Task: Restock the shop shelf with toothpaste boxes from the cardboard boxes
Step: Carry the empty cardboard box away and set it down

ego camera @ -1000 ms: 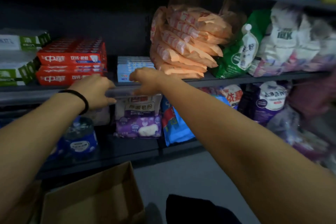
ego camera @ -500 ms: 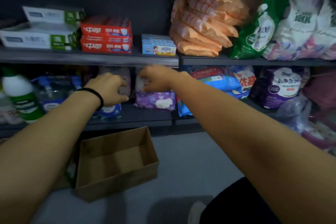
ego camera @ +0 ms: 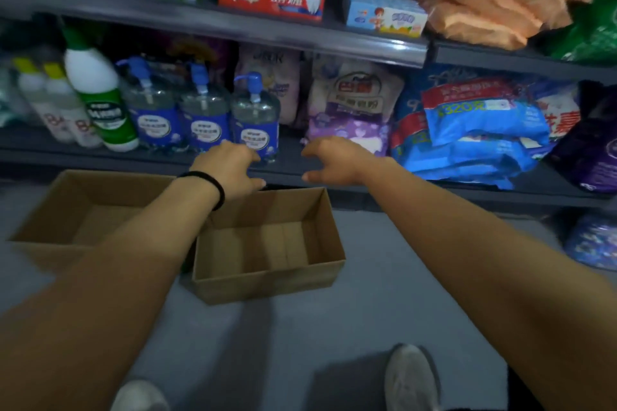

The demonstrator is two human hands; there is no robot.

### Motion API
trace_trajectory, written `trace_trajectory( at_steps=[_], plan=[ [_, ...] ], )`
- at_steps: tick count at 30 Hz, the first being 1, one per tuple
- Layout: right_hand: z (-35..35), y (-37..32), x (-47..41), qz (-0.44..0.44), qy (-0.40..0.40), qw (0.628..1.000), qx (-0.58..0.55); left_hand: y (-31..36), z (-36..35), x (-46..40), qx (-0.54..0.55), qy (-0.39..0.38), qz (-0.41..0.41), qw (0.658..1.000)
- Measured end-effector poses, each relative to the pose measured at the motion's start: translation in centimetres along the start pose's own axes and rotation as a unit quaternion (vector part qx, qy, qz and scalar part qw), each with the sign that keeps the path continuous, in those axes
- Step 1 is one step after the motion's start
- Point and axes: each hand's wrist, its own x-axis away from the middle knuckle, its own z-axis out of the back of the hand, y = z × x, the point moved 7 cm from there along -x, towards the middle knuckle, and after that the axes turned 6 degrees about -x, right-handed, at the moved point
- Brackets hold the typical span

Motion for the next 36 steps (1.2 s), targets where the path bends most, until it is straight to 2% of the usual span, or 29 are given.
trace_trajectory(
  at_steps=[4,10,13,17,21,27,32,36],
  plan=[
    [-4.7,0.5,-0.6,-0.023,0.004,0.998,-0.066,-3.5,-5.3,0.4,0.07,-0.026,0.057,0.996],
    [-12.5,4.3,-1.0,-0.145,0.015,0.981,-0.128,-7.8,-13.6,0.1,0.143,-0.051,0.161,0.975],
    [-15.4,6.8,-0.8,-0.217,0.031,0.958,-0.184,-9.1,-17.8,-0.2,0.162,-0.077,0.205,0.962],
    [-19.2,9.3,-0.5,-0.294,0.032,0.913,-0.282,-10.0,-21.9,-0.4,0.205,-0.075,0.259,0.941],
    [-22.6,10.0,-0.2,-0.344,0.04,0.833,-0.431,-10.5,-24.6,-0.6,0.297,-0.062,0.313,0.9],
    [-25.3,11.1,0.3,-0.396,0.061,0.777,-0.485,-11.7,-27.5,-0.4,0.435,-0.066,0.412,0.798],
    [-25.8,10.8,0.4,-0.438,0.044,0.706,-0.555,-12.1,-29.0,-0.4,0.513,-0.087,0.445,0.729],
    [-25.2,11.2,0.9,-0.448,0.05,0.696,-0.558,-11.3,-28.4,-0.5,0.546,-0.085,0.425,0.717]
  ],
)
